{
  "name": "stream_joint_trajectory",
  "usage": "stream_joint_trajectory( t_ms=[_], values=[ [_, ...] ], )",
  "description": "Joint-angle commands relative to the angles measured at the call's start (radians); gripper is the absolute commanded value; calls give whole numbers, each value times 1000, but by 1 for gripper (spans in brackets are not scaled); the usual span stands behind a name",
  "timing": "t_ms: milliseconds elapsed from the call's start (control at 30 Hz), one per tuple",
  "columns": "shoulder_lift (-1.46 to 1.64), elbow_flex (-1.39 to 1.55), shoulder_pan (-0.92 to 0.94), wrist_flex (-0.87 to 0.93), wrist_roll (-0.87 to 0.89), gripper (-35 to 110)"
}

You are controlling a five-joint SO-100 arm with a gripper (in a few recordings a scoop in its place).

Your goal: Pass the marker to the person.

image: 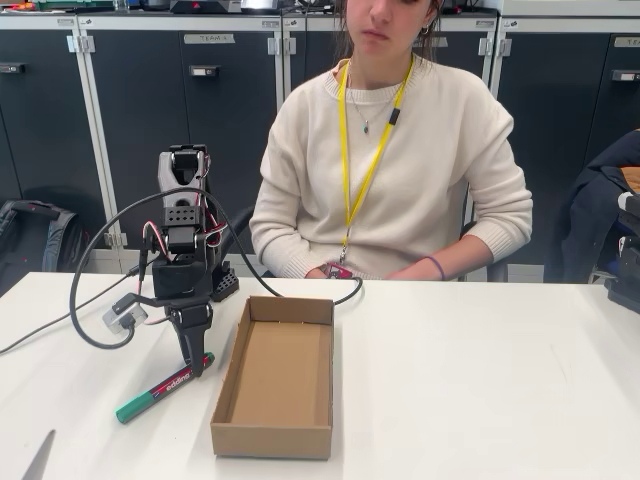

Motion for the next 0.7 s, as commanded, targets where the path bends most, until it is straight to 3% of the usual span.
stream_joint_trajectory(
  t_ms=[0, 100, 400, 667],
  values=[
    [-11, -37, -15, -20, 8, 9],
    [-14, -38, -17, -37, 9, -5],
    [-3, -106, 2, -26, -12, -5],
    [64, -276, 6, 144, -48, -5]
  ],
)
